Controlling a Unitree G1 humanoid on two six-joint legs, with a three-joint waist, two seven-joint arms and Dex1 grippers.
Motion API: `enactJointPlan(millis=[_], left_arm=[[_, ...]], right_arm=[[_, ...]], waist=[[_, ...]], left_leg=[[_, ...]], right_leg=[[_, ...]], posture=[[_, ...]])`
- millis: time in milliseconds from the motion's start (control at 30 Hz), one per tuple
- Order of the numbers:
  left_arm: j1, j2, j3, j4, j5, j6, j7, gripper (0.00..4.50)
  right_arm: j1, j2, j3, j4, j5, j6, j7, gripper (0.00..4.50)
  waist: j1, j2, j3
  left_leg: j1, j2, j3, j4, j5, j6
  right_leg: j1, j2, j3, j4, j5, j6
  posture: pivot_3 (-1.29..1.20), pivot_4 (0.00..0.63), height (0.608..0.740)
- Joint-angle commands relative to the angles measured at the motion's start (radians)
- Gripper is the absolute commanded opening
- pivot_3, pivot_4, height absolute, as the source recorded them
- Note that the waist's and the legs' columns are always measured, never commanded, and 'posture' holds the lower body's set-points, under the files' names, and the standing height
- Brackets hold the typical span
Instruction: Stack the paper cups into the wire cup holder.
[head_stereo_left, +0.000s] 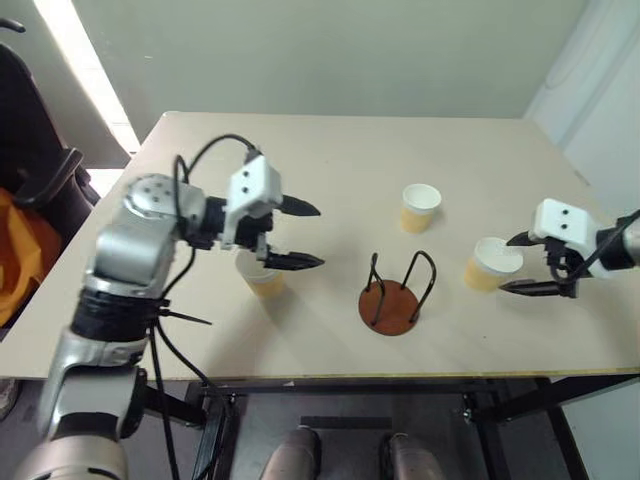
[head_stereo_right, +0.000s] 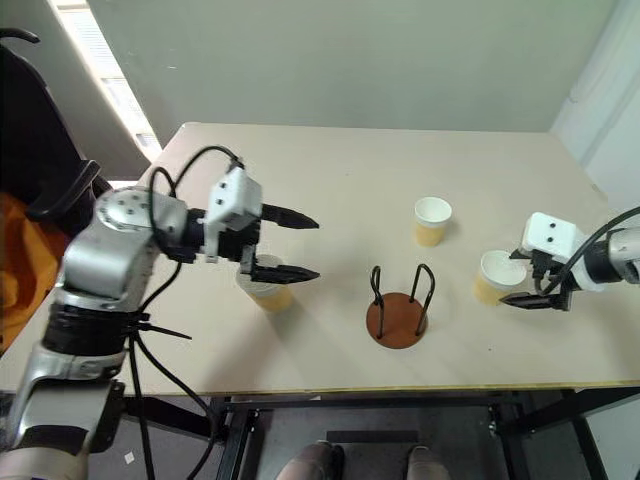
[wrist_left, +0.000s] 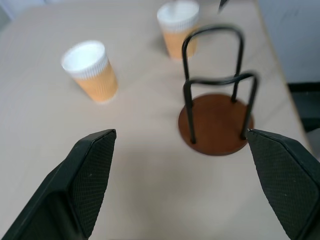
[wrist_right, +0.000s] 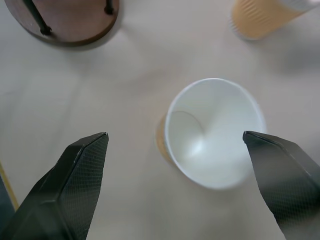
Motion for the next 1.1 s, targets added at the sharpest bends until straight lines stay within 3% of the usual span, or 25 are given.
enactJointPlan(millis=[33, 167, 267, 633, 933, 1100], left_arm=[[0.048, 0.070, 0.075, -0.082, -0.064, 0.045, -0.001, 4.45], [0.095, 0.095, 0.098, -0.129, -0.097, 0.076, 0.043, 4.45], [0.103, 0.095, 0.105, -0.153, -0.117, 0.099, 0.076, 4.50], [0.121, 0.160, 0.147, -0.156, -0.147, 0.101, 0.130, 4.50], [0.144, 0.181, 0.162, -0.138, -0.151, 0.071, 0.145, 4.50], [0.160, 0.187, 0.167, -0.144, -0.171, 0.065, 0.127, 4.50]], right_arm=[[-0.028, 0.014, -0.003, 0.033, -0.025, -0.022, -0.015, 4.50], [-0.033, 0.043, 0.019, 0.068, -0.056, -0.036, -0.026, 4.50], [-0.039, 0.070, 0.035, 0.084, -0.079, -0.047, -0.030, 3.90], [-0.073, 0.076, 0.078, 0.084, -0.136, -0.113, 0.034, 0.03], [-0.391, 0.086, 0.004, -0.053, 0.061, -0.051, 0.250, 0.03], [-0.523, 0.127, 0.058, -0.145, 0.169, -0.019, 0.304, 0.03]], waist=[[0.000, 0.001, 0.000], [0.005, 0.001, 0.000], [0.005, 0.001, 0.000], [-0.001, 0.001, 0.000], [-0.008, 0.004, 0.001], [-0.009, 0.003, 0.001]], left_leg=[[0.000, 0.000, 0.000, 0.000, 0.000, 0.000], [0.000, 0.000, -0.002, -0.001, -0.001, -0.001], [0.000, 0.000, -0.003, 0.000, -0.002, -0.003], [0.001, 0.001, -0.003, -0.003, -0.004, -0.007], [0.000, 0.000, -0.003, -0.007, -0.003, -0.009], [0.001, 0.001, -0.005, -0.014, -0.001, -0.013]], right_leg=[[0.000, 0.000, 0.000, 0.000, 0.000, -0.001], [0.000, 0.000, 0.000, 0.000, -0.003, -0.007], [0.000, 0.000, -0.001, 0.000, -0.002, -0.008], [-0.001, 0.000, -0.002, 0.001, -0.003, -0.010], [-0.005, 0.001, -0.001, 0.001, -0.004, -0.012], [-0.007, 0.001, -0.003, 0.001, -0.008, -0.018]], posture=[[0.00, 0.150, 0.740], [0.00, 0.150, 0.740], [0.00, 0.150, 0.740], [0.00, 0.150, 0.740], [0.00, 0.150, 0.740], [0.00, 0.150, 0.740]])
